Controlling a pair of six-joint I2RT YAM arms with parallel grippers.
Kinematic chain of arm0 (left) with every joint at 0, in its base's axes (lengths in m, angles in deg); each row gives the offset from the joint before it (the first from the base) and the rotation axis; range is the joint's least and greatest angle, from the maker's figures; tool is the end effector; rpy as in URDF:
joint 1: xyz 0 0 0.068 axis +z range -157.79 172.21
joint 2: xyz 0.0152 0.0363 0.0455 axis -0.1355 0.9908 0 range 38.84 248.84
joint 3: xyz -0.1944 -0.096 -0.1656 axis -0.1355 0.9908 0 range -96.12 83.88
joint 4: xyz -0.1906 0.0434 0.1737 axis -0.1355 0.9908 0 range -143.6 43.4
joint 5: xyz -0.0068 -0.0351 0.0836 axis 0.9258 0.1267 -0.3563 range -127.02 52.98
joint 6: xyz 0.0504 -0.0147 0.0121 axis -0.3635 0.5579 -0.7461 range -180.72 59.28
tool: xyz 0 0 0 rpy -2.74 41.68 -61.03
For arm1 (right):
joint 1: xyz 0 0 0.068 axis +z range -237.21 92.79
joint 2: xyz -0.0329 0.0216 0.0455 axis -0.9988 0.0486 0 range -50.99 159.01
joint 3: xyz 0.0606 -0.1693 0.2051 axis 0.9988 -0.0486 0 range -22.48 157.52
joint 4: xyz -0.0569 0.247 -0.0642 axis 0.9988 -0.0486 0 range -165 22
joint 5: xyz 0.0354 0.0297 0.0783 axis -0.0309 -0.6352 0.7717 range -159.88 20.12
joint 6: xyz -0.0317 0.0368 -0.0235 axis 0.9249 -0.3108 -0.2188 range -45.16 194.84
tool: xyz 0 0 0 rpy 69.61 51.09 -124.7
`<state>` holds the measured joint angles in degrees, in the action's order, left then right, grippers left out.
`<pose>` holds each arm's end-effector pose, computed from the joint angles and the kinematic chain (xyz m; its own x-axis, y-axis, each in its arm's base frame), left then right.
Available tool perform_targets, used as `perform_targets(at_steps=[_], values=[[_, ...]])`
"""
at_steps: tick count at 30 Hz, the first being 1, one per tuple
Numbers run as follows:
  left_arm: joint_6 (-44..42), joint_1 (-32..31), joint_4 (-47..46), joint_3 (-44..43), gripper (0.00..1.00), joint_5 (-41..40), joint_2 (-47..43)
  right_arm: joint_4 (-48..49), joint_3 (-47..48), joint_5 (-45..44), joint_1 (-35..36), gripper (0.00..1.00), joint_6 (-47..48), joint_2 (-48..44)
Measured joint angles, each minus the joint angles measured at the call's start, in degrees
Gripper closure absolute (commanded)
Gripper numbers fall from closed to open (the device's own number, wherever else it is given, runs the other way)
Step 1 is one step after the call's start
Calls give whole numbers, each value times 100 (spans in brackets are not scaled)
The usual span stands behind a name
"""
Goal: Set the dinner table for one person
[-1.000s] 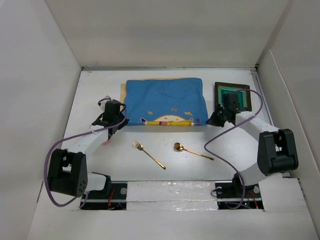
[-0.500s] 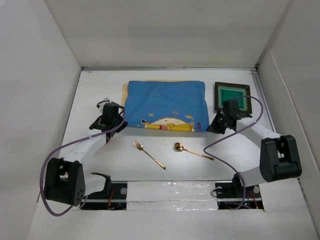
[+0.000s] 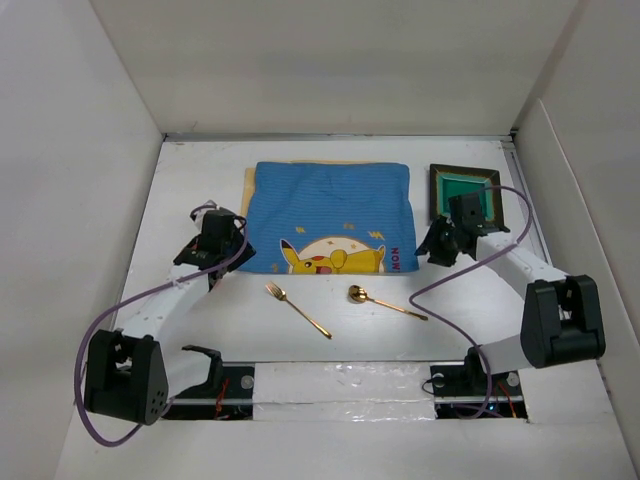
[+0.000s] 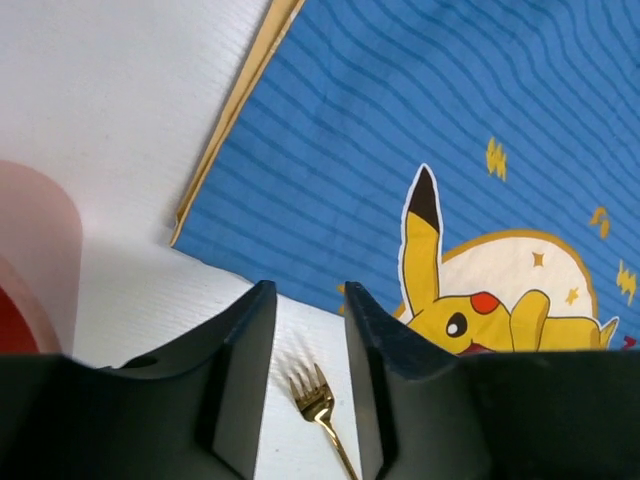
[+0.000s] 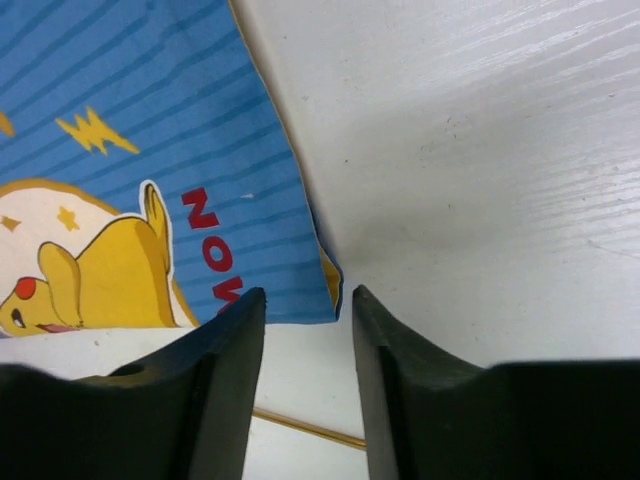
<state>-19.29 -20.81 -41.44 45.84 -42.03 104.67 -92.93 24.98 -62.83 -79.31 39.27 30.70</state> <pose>0.2351 -0.0511 0.2230 -0.5744 -0.5437 -0.6119 -0.2946 0.8348 -0.4652 0.2709 0.0421 0.1926 -0.8074 0.4708 -0.3557 0.3330 0.8612 0.3840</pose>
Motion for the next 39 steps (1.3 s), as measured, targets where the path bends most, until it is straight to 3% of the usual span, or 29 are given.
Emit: perform_targets(at_steps=[3,4,6,7,8,12,13,14,17,19,23,29,37,39], values=[[-33,0,81,-57,69,68,-92,-122,138,0,-136,52,-9,-203],[-61,0,107,-116,76,114,-114,-142,210,-13,-216,54,-28,-267],[-131,0,105,-278,82,205,-122,-94,352,0,-461,83,-111,-354],[-155,0,94,-334,97,238,-120,-22,411,11,-623,100,-212,-367],[-205,0,72,-492,97,352,-120,59,448,9,-776,100,-295,-367],[-413,0,-61,-1123,100,680,20,645,444,249,-1635,98,-1032,-170],[-452,0,-153,-1296,100,761,87,782,442,247,-1790,90,-1246,-74],[-498,0,-260,-1451,100,826,144,907,442,247,-1945,70,-1462,39],[-638,0,-516,-1790,97,1023,262,1167,437,164,-2173,46,-2081,385],[-761,0,-643,-1941,85,1158,330,1303,422,125,-2194,45,-2472,603],[-1038,-177,-699,-2229,76,1145,560,1471,422,52,-2218,45,-3209,1019],[-1473,-1294,-682,-2992,74,695,1088,1456,549,-199,-2216,45,-4105,1486],[-1580,-1274,-675,-2994,74,501,1082,1355,1276,-511,-2166,48,-4621,2194],[-1587,-1274,-673,-2994,74,483,1082,1327,1360,-549,-2138,55,-4730,2334]])
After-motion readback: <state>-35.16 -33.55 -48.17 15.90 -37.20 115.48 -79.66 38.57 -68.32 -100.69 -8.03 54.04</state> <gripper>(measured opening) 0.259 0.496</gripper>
